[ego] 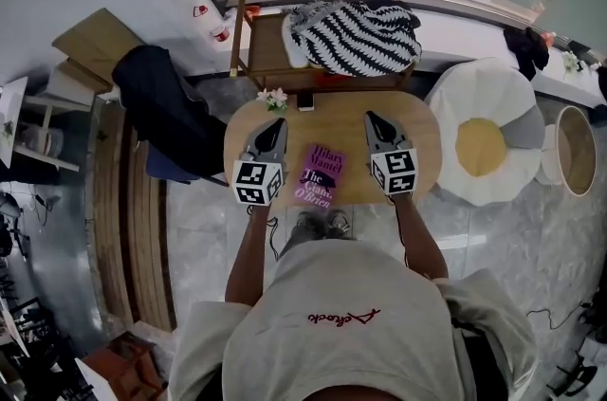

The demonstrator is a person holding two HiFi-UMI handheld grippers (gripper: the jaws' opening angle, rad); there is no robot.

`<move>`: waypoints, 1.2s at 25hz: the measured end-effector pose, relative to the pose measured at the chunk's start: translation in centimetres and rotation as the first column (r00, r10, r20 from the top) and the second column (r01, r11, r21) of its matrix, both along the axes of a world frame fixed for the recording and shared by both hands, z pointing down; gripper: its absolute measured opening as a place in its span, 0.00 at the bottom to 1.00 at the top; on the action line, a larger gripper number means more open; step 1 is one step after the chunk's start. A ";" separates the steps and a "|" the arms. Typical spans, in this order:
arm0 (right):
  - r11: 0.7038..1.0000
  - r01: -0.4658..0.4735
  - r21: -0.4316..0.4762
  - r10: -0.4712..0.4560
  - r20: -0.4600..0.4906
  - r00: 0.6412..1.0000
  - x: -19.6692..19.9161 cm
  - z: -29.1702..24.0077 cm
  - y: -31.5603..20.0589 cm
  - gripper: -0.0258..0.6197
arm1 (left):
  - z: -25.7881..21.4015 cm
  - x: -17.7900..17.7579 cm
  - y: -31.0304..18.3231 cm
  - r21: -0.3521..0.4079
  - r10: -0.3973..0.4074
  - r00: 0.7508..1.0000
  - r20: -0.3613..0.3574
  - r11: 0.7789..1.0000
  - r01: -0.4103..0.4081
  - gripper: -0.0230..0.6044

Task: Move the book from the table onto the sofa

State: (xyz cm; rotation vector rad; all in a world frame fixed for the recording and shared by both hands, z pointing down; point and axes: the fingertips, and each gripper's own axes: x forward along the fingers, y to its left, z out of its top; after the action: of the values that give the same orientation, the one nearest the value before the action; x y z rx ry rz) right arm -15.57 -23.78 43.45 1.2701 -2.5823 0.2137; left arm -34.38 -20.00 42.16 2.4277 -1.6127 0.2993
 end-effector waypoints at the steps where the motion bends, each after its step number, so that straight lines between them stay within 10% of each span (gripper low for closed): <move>1: 1.000 0.003 -0.007 -0.003 -0.006 1.000 -0.2 0.3 0.1 0.05 | 0.4 -0.3 0.1 -0.010 0.003 1.000 0.001 1.000 -0.003 0.05; 30: 0.932 0.003 -0.363 -0.052 -0.126 0.991 -4.2 23.2 9.1 0.05 | 22.2 -6.1 7.6 -0.346 0.002 0.999 -0.047 0.938 -0.019 0.05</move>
State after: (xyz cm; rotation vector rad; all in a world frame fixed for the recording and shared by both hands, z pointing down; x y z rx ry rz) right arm -19.75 -14.65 66.69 1.0727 -2.3071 0.5518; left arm -40.53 -12.42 64.41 2.1590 -1.3912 0.4814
